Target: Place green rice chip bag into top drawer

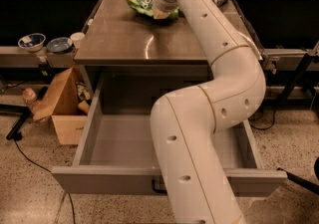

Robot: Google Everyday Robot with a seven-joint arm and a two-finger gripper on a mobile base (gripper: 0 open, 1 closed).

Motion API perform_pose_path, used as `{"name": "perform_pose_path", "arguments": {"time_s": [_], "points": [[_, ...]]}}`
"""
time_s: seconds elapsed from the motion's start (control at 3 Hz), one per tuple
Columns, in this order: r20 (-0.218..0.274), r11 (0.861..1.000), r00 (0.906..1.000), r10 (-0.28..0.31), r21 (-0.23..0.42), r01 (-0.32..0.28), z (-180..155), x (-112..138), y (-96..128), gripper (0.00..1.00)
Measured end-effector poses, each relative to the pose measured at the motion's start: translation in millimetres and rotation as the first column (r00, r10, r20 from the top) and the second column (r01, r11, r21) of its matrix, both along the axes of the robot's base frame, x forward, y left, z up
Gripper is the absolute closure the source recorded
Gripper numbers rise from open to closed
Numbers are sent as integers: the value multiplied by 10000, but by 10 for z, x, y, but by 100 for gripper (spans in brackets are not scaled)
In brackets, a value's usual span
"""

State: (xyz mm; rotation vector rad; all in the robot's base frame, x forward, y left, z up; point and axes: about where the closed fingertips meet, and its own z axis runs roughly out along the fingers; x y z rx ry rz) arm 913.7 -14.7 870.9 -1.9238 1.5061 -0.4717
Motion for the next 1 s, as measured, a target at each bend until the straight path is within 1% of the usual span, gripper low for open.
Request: {"name": "perform_pose_path", "arguments": {"time_s": [0.33, 0.67, 1.0], "points": [[-21, 10000, 10000, 13, 10, -13, 0, -5, 14, 100], [197, 10000, 9998, 6, -37, -6, 193, -46, -30, 100], [459, 10000, 9989, -42, -48, 44, 465, -119, -99, 100]]}}
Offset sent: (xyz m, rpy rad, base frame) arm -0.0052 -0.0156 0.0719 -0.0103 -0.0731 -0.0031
